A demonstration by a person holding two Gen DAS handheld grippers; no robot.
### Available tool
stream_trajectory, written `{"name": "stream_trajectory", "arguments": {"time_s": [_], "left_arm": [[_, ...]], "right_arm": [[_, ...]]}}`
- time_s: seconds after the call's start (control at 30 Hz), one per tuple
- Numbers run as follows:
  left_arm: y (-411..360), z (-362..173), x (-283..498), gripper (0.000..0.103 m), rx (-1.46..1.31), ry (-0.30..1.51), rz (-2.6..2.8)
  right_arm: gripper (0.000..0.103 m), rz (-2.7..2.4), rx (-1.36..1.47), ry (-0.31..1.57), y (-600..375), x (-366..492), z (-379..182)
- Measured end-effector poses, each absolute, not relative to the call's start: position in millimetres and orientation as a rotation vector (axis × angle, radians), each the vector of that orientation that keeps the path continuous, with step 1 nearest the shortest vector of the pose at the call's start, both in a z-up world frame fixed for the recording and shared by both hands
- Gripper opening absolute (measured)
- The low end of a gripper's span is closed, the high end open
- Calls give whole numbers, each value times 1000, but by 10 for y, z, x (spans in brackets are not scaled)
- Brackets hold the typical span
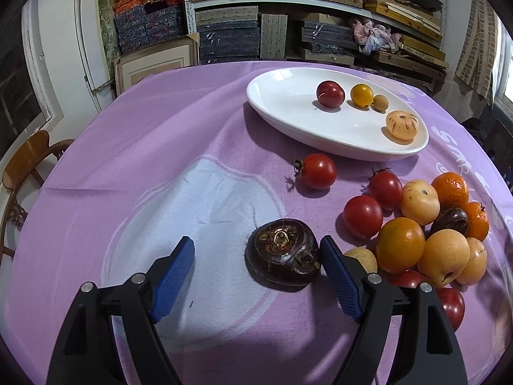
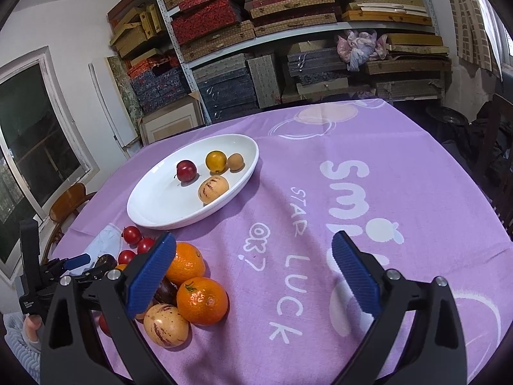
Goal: Organize fruits
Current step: 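Lower the left gripper onto the dark brown passion fruit and close it, then grasp the mandarin orange with the right gripper while the left holds the passion fruit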
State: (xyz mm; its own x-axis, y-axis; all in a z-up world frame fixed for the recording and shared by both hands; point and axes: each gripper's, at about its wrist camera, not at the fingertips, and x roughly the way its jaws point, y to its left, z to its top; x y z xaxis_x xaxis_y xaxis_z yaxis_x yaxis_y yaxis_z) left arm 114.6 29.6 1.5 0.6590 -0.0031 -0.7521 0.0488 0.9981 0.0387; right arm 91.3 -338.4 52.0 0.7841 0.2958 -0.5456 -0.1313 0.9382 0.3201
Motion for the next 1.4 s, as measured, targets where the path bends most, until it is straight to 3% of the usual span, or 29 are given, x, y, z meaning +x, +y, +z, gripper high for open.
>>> {"name": "stream_trajectory", "arguments": {"time_s": [0.43,0.6,0.7,0.87,1.3,1.4], "left_arm": [[509,36,1193,81,27,848,12],[428,19,1187,74,42,851,-29],[483,-31,1233,57,6,883,-47],[499,-27,1244,47,-2,881,-42],[401,132,1092,47,75,773,-16],[433,123,1100,47,62,776,-13]], "right_arm": [[96,246,235,631,-3311,903,528],[96,254,215,629,-3263,890,528],[96,259,211,632,-3250,892,529],[96,278,181,641,-3181,884,528],[96,434,-221,724,-2583,689,378],[80,475,-237,749,-2537,670,331]]}}
